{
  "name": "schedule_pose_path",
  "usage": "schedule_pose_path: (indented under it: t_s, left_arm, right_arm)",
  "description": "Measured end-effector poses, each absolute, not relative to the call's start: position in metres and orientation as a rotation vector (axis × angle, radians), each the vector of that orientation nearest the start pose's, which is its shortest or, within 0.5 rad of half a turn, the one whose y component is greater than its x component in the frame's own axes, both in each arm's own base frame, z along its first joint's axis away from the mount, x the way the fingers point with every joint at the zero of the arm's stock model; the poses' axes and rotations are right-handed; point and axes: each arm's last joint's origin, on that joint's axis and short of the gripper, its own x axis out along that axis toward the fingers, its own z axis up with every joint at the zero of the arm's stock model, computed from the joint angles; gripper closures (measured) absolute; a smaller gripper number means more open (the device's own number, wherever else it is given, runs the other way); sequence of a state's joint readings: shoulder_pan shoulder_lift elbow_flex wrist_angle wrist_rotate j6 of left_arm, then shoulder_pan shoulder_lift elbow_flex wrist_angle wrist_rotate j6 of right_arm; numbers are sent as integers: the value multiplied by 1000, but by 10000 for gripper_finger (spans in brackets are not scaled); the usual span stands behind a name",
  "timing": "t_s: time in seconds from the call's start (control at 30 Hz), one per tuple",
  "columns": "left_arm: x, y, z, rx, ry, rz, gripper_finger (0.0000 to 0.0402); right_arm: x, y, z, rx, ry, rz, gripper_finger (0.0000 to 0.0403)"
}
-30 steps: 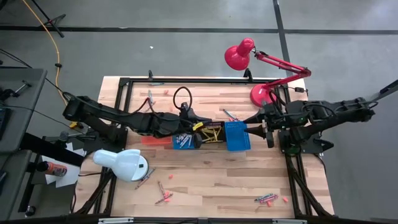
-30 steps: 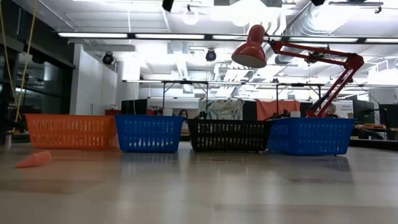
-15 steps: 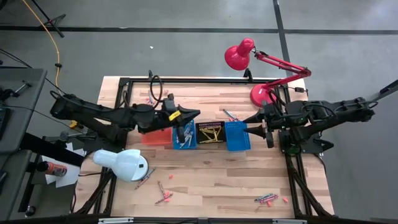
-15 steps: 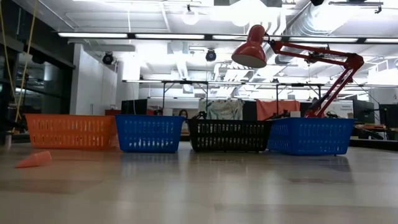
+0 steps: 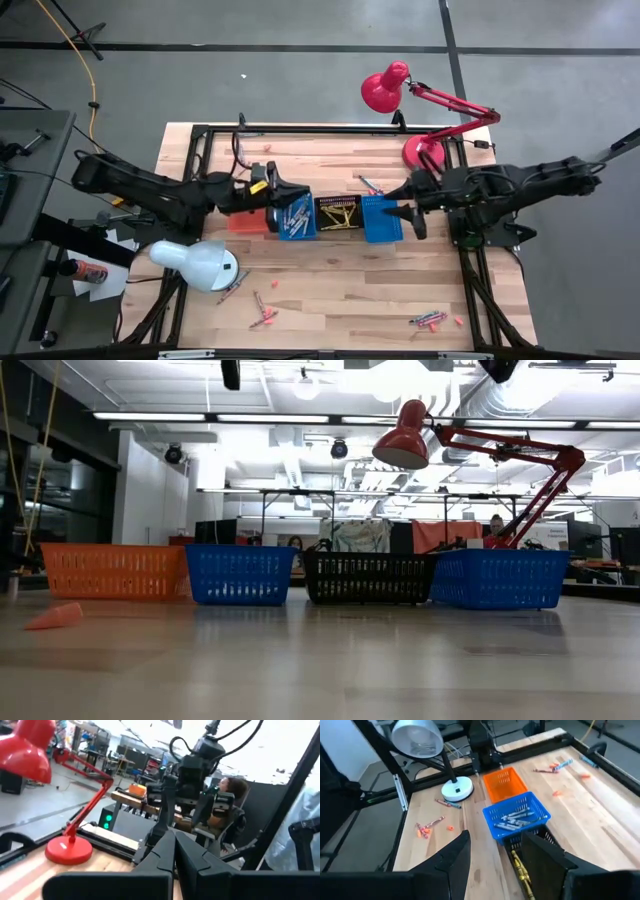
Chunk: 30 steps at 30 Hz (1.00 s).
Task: Sort crayons
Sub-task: Put the blue crayon into the orange bin
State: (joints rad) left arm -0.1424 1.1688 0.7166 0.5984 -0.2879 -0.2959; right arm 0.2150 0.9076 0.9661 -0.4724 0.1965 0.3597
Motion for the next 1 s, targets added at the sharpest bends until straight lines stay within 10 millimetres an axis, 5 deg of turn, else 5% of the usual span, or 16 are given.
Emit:
schedule_pose_path:
  t_s: [0.53,0.73,0.87,1.0]
  left_arm:
    - [251,-13,311,-134,-131,88,397]
    - [251,-9,309,-166,-114,169,385]
    - [251,-8,308,-152,-114,213,372]
    - [251,-7,308,-150,-115,253,356]
  right_arm:
    - [222,40,322,441,468,-204,233]
    - [218,48,317,637,612,-34,233]
    - [211,77,301,786,878,81,233]
    - [200,125,280,742,1111,161,233]
